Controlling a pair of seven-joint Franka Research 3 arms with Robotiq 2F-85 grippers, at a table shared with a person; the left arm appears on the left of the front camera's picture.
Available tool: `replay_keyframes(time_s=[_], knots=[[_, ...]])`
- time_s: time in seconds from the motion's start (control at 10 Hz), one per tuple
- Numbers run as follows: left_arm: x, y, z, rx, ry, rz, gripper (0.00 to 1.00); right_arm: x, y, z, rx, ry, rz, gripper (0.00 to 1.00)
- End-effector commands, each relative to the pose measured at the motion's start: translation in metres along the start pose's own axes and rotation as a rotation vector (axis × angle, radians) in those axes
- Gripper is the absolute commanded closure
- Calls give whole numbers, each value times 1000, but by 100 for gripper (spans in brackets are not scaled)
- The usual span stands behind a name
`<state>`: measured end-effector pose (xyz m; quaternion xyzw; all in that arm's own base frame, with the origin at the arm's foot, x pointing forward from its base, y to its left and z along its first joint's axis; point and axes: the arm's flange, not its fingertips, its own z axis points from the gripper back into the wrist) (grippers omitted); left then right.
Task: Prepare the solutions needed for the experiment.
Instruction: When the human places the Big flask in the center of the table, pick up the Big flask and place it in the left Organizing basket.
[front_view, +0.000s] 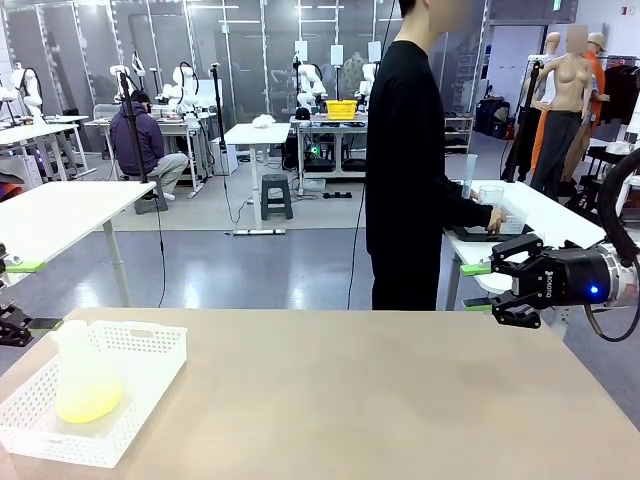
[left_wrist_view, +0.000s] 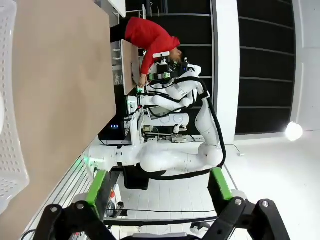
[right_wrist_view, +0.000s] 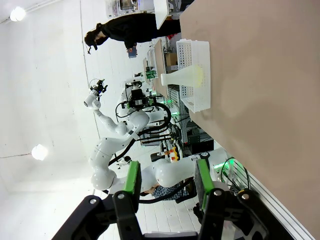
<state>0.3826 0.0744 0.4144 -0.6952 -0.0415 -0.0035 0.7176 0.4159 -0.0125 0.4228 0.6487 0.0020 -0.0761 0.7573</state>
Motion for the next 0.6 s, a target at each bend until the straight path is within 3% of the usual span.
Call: replay_keyframes(time_s=[0.0,0.5], knots=[[-1,0,4,6,-1,2,0,0,2,0,-1,-10,7,44],[-1,0,4,6,-1,2,0,0,2,0,-1,-10,7,44]])
